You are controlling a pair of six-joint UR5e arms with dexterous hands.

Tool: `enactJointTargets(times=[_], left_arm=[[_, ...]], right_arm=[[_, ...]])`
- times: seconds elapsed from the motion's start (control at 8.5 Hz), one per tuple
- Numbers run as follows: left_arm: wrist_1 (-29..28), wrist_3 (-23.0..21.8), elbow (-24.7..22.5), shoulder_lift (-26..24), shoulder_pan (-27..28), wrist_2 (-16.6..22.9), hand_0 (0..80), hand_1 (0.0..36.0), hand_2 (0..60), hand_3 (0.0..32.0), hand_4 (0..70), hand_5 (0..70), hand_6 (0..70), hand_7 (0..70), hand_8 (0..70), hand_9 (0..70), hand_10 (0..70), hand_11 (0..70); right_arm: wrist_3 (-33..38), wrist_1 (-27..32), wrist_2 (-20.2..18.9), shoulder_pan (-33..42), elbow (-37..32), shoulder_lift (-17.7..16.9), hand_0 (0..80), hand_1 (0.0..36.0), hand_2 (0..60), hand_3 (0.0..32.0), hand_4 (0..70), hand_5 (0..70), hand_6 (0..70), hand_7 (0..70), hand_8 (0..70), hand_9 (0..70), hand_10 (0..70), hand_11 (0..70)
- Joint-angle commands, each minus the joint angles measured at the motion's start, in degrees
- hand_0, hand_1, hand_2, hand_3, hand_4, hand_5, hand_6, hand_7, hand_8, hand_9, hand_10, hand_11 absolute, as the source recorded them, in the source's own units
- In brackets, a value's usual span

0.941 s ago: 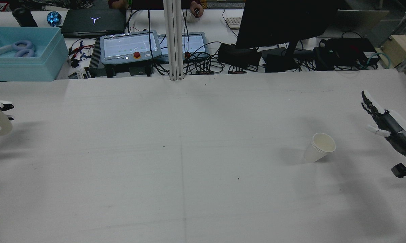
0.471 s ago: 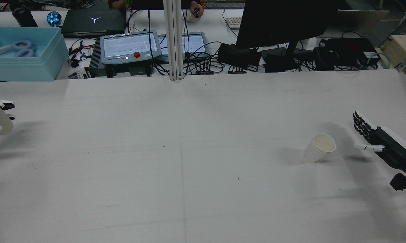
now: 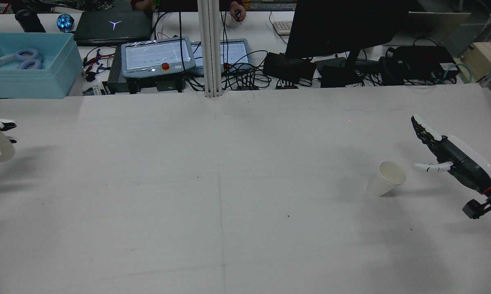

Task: Pour water
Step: 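Lower the open right hand beside the white paper cup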

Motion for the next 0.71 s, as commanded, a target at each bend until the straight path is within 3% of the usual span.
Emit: enactJointTargets(times=[0.0, 0.24, 0.47, 0.59], left_arm=[[0.02, -0.09, -0.5, 0.59, 0.01, -0.02, 70.2, 36.0, 60.0, 0.0, 25.9, 70.0, 21.4, 28.0, 15.6, 20.4, 18.5, 30.3], [0.02, -0.09, -0.68, 0.95, -0.08, -0.02, 70.2, 36.0, 60.0, 0.0, 25.8, 70.0, 21.3, 27.8, 15.4, 20.3, 18.4, 30.2], [0.02, -0.09, -1.03, 1.3, -0.08, -0.02, 70.0, 36.0, 60.0, 0.0, 25.8, 70.0, 21.5, 27.9, 15.5, 20.4, 18.4, 30.3], [-0.07, -0.09, -1.12, 1.39, -0.17, -0.02, 69.8, 36.0, 60.0, 0.0, 25.7, 70.0, 21.3, 27.8, 15.4, 20.3, 18.5, 30.3]], right_arm=[[-8.11, -2.77, -5.1, 3.08, 4.41, -0.57, 41.5, 12.8, 16.8, 0.0, 0.0, 0.0, 0.0, 0.0, 0.0, 0.0, 0.0, 0.0], [-6.49, -1.39, -4.16, 2.37, -1.88, 0.22, 37.6, 11.0, 16.7, 0.0, 0.0, 0.0, 0.0, 0.0, 0.0, 0.0, 0.0, 1.1], [8.84, -1.37, -4.15, 1.76, -11.81, 5.64, 25.8, 8.2, 18.0, 0.0, 0.0, 0.0, 0.0, 0.0, 0.0, 0.0, 0.8, 2.0], [9.44, -1.63, -4.41, 1.5, -10.2, 5.94, 28.2, 8.3, 17.9, 0.0, 0.0, 0.0, 0.0, 0.0, 0.0, 0.0, 1.3, 2.7]])
